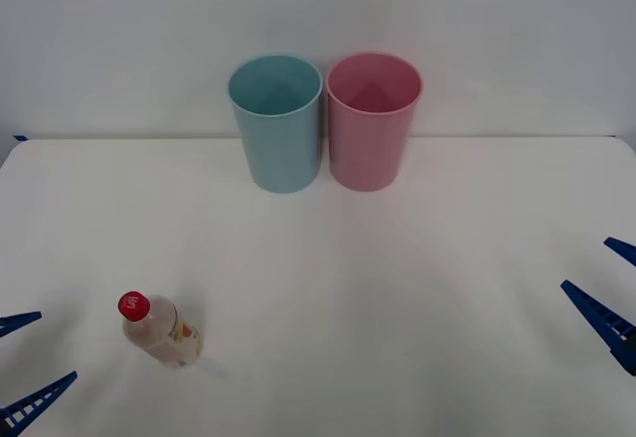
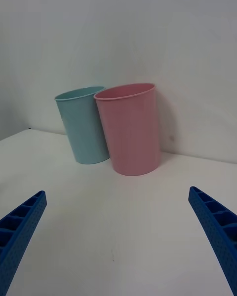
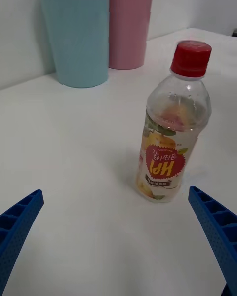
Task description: Grasp the object on the table and drop it into the matching bin: aluminum can to the light blue bin, PET bottle to the pink bin.
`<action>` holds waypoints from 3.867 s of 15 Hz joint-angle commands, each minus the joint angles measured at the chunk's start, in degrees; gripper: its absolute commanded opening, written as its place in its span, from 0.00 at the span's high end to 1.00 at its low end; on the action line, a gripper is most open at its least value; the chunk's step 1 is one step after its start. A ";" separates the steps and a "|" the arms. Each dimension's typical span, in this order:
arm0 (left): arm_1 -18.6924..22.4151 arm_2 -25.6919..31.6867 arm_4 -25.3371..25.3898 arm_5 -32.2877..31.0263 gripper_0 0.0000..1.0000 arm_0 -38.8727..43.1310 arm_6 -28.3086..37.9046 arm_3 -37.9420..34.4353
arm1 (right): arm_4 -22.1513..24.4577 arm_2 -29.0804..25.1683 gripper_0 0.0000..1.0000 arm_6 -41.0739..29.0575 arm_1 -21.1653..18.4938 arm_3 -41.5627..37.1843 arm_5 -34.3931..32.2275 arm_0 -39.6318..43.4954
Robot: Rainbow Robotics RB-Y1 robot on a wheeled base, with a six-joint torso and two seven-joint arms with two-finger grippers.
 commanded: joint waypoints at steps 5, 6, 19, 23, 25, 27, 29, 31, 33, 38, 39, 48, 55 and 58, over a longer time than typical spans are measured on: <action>0.53 -7.11 4.12 0.01 0.00 -2.15 -9.83 8.05 | 0.00 0.00 0.00 0.00 0.00 0.00 0.00 0.00; 0.44 -7.90 5.00 0.01 0.00 -2.32 -9.92 8.57 | 0.00 0.00 0.00 0.00 0.00 0.00 0.00 0.00; -6.24 -12.29 5.09 1.42 0.00 -4.96 -11.24 9.01 | 0.00 0.00 0.00 0.00 0.00 0.00 0.00 0.00; -9.76 -12.29 3.42 1.60 0.00 -6.45 -11.41 9.01 | 0.00 0.00 0.00 0.00 0.00 0.00 0.00 0.00; -10.99 -12.29 2.80 1.77 0.00 -7.16 -11.68 9.10 | 0.00 0.00 0.00 0.00 0.00 0.00 0.00 0.00; -12.04 -12.29 2.54 1.95 0.00 -7.68 -11.94 9.19 | 0.00 0.00 0.00 0.00 0.00 0.00 0.00 0.00; -13.27 -12.29 1.75 2.12 0.00 -8.21 -12.03 9.19 | 0.00 0.00 0.00 0.00 0.00 0.00 0.00 0.00; -14.42 -12.29 1.22 2.39 0.00 -8.65 -12.20 9.19 | 0.00 0.00 0.00 0.00 0.00 0.00 0.00 0.00; -15.73 -12.29 0.78 2.65 0.00 -9.18 -12.38 9.19 | 0.00 0.00 0.00 0.00 0.00 0.00 0.00 0.00; -18.46 -11.86 -0.89 3.44 0.00 -10.41 -12.82 9.28 | 0.00 0.00 0.00 0.00 0.00 0.00 0.00 0.00; -18.46 -11.86 -0.89 3.44 0.00 -10.41 -12.82 9.19 | 0.00 0.00 0.00 0.00 0.00 0.00 0.00 0.00; -18.55 -11.06 -0.63 3.35 1.00 -10.50 -13.08 9.19 | 0.00 0.00 0.00 0.00 0.00 0.00 0.00 0.00; -18.37 -10.80 3.68 3.53 1.00 -9.35 -11.41 6.82 | 0.00 0.00 0.00 0.00 0.00 0.00 0.00 0.00; -18.37 -11.06 6.14 5.46 1.00 -8.39 -9.83 3.74 | 0.00 0.00 0.00 0.00 0.00 0.00 0.00 0.00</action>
